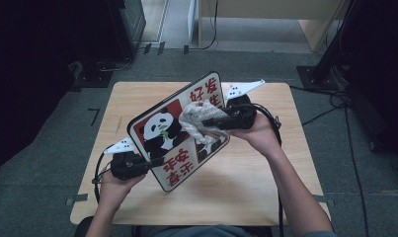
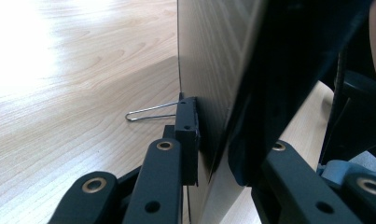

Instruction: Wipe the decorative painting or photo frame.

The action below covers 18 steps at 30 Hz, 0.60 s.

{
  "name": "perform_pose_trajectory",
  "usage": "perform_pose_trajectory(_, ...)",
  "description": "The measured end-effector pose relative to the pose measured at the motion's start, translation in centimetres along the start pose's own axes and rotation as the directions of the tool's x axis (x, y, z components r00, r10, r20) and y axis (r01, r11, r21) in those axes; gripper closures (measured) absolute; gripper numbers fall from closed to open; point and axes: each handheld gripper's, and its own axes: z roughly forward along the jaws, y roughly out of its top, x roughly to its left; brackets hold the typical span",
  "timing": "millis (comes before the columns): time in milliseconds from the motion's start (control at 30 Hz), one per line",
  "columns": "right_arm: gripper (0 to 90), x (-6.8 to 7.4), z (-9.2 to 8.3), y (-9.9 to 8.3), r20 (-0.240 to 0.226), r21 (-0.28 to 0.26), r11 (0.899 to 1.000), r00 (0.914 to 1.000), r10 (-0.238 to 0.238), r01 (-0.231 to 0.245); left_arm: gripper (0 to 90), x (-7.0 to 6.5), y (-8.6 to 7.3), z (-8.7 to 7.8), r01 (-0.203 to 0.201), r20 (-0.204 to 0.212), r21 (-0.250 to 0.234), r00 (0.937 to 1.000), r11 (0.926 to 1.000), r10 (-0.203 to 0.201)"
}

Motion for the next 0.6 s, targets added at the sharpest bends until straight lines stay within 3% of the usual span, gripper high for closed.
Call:
perform_pose_trajectory(267,65.7,0.5,0.2,2.6,-0.008,-0.048,0.998,0.999,-0.044,0.044,78.1,-0.2,0.0,0.0,-0.001,-0.01,0.004,0.9999,1.0,0.001)
perform_pose_trajectory(400,65.7,0.3,0.4,3.1,-0.011,-0.091,0.995,0.9992,-0.038,0.037,78.3,-0.2,0.0,0.0,-0.004,-0.016,0.007,0.9999,1.0,0.004)
perform_pose_trajectory(600,65.6,-0.2,1.5,2.9,-0.012,-0.069,0.997,0.9995,-0.028,0.027,78.5,-0.3,0.0,-0.1,-0.012,-0.017,0.011,0.9998,0.9999,0.012)
